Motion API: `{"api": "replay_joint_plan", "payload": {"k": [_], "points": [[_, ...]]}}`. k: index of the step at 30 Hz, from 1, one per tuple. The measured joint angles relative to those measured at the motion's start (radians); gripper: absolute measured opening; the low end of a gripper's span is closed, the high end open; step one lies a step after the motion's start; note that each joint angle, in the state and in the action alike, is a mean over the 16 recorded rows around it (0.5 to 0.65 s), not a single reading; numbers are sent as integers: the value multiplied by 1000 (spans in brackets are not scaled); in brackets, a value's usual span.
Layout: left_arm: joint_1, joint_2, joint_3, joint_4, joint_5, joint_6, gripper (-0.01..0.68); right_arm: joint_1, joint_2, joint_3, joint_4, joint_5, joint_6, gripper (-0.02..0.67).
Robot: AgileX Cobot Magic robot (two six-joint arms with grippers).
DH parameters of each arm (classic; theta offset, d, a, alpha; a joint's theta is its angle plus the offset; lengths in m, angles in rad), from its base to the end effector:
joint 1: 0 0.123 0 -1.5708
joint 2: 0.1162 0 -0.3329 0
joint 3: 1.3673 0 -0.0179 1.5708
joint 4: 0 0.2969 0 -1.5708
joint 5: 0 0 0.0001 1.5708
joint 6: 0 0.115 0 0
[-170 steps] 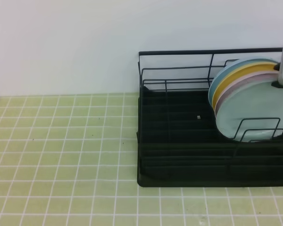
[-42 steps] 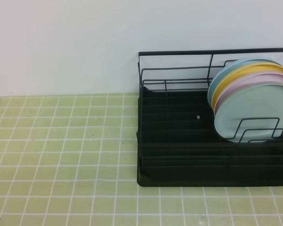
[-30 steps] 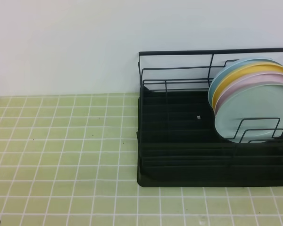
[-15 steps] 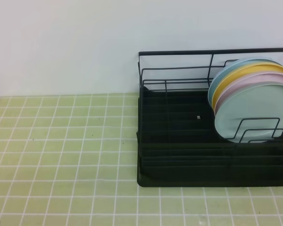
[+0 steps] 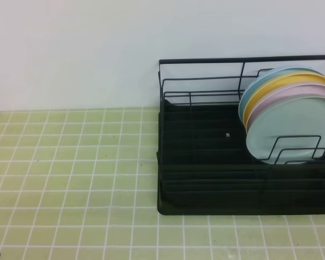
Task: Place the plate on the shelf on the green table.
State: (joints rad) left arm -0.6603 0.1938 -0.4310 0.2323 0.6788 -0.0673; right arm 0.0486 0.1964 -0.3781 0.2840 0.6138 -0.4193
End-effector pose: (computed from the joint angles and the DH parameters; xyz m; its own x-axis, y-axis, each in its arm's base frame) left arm 0.0622 -0.0273 0.2980 -0.2052 0.3029 -0.9307 0.5263 0.8359 0.1560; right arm 0.0712 0.0221 0.2851 -0.2772 -0.1953 -0.9408 -0.2560 0.9587 -0.1236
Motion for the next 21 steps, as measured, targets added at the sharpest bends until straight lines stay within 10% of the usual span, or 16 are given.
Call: {"api": "replay_joint_plan", "payload": {"k": [11, 21], "points": [[0, 0, 0, 0, 0, 0, -2, -1, -70, 149, -257, -175, 301, 1], [0, 0, 0, 0, 0, 0, -2, -1, -169, 328, -278, -258, 290, 1]]}}
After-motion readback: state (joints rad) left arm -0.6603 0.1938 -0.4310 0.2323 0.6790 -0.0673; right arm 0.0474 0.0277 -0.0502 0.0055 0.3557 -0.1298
